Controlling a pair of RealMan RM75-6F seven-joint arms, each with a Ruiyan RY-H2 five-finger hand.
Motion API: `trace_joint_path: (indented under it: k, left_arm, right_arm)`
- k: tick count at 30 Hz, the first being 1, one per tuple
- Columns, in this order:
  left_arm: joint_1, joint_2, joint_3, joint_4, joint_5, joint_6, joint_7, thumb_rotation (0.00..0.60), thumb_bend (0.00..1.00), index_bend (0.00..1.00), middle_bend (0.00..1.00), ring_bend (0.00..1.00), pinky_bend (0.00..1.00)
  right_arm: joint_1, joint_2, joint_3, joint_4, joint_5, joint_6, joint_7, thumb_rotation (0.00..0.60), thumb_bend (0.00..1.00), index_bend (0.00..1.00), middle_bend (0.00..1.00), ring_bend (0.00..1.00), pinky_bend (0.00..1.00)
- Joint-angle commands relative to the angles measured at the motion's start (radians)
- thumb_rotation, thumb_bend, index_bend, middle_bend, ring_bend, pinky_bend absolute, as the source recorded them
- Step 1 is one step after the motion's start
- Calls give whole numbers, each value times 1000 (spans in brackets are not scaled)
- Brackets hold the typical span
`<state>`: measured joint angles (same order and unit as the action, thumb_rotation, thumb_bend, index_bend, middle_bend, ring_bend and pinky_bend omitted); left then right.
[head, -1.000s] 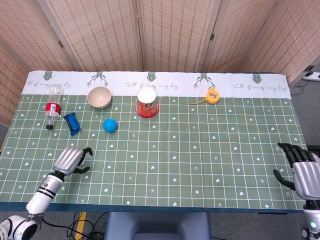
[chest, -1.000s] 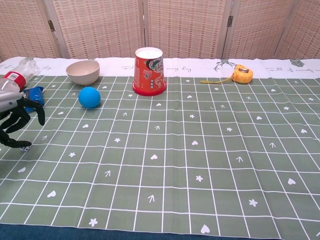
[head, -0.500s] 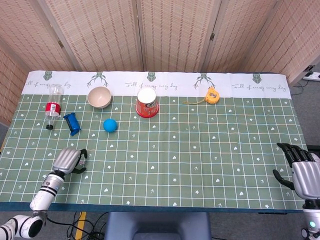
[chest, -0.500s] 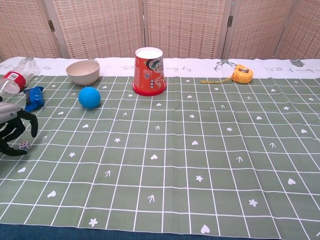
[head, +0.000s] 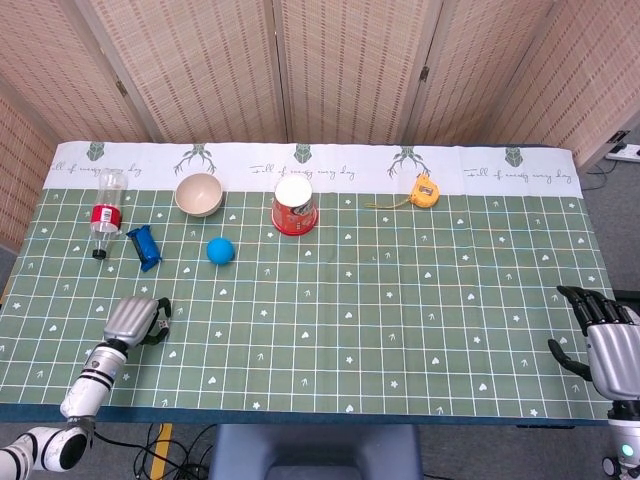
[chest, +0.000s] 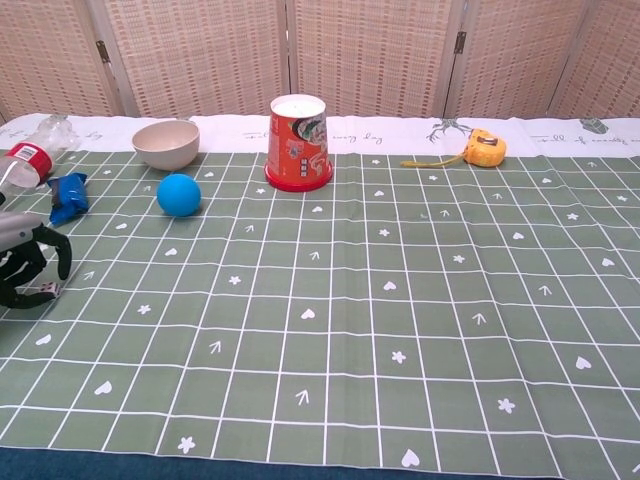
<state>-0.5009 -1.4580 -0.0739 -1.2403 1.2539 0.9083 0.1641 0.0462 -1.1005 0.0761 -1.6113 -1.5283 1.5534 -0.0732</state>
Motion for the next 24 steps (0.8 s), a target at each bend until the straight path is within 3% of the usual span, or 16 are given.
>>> trace_joint_path:
  k: [1,15,24]
  left_arm:
    - [-1,-1,2,3,-3,-3,1,600,357,501,840,783,945]
    - [-5,-10,7,24,-13,-3,-2,600,360,541,844,785,946]
    - [-5,-11,2,21,-1,10,-41,600,419,577,849,790,948]
  right_arm:
    - [0,0,0,0,1,-1,-1,600,185,175,222,191,274]
    - [-3,2,0,-5,4,-1,-5,600,185,175,222,191,274]
    - [-5,1,1,-3,7,0,0,600,186,175,222,191,274]
